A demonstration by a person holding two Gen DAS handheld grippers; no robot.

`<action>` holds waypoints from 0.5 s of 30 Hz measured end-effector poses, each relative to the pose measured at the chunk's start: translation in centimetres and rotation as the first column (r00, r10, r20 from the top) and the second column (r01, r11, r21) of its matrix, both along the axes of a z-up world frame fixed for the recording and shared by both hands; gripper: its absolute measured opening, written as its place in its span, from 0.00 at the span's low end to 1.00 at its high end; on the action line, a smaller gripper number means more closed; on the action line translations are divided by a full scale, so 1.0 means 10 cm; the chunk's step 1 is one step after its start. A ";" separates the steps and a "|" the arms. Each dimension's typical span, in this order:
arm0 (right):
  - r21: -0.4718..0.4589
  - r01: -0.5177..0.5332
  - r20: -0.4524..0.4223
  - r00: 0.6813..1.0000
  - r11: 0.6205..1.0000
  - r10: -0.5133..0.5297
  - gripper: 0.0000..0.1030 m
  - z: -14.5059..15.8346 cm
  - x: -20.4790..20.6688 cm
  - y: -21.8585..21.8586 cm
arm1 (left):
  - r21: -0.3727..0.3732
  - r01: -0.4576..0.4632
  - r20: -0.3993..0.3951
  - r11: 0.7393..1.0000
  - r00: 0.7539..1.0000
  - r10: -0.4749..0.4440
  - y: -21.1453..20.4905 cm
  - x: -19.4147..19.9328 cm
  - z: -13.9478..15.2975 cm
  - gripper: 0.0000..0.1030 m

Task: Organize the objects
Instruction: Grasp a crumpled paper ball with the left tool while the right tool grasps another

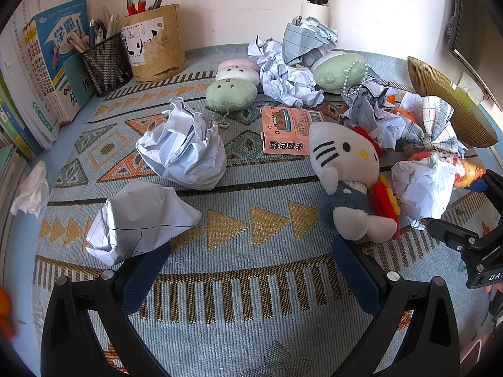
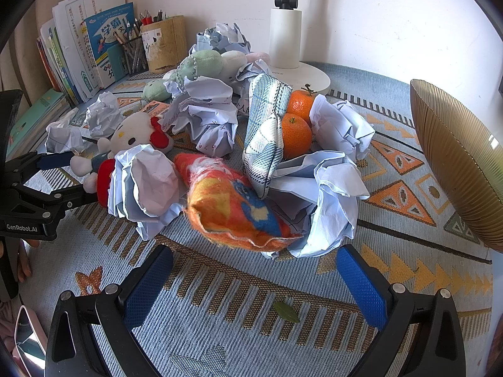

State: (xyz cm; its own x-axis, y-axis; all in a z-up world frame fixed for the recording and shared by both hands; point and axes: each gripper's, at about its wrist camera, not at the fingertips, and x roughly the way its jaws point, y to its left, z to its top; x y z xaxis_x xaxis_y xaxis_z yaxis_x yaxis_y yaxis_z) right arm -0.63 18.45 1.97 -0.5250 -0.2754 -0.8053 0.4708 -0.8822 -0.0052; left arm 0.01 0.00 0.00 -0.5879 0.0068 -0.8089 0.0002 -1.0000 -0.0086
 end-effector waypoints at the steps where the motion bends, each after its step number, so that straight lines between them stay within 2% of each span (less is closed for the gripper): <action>1: 0.000 0.000 0.000 1.000 1.000 0.000 1.00 0.00 0.00 0.00 | 0.000 0.000 0.000 1.000 1.000 0.000 0.00 0.00 0.00 1.00; 15: 0.000 0.000 0.000 1.000 1.000 0.000 1.00 0.00 -0.03 -0.01 | 0.000 0.000 0.000 1.000 1.000 0.000 0.00 0.00 0.00 1.00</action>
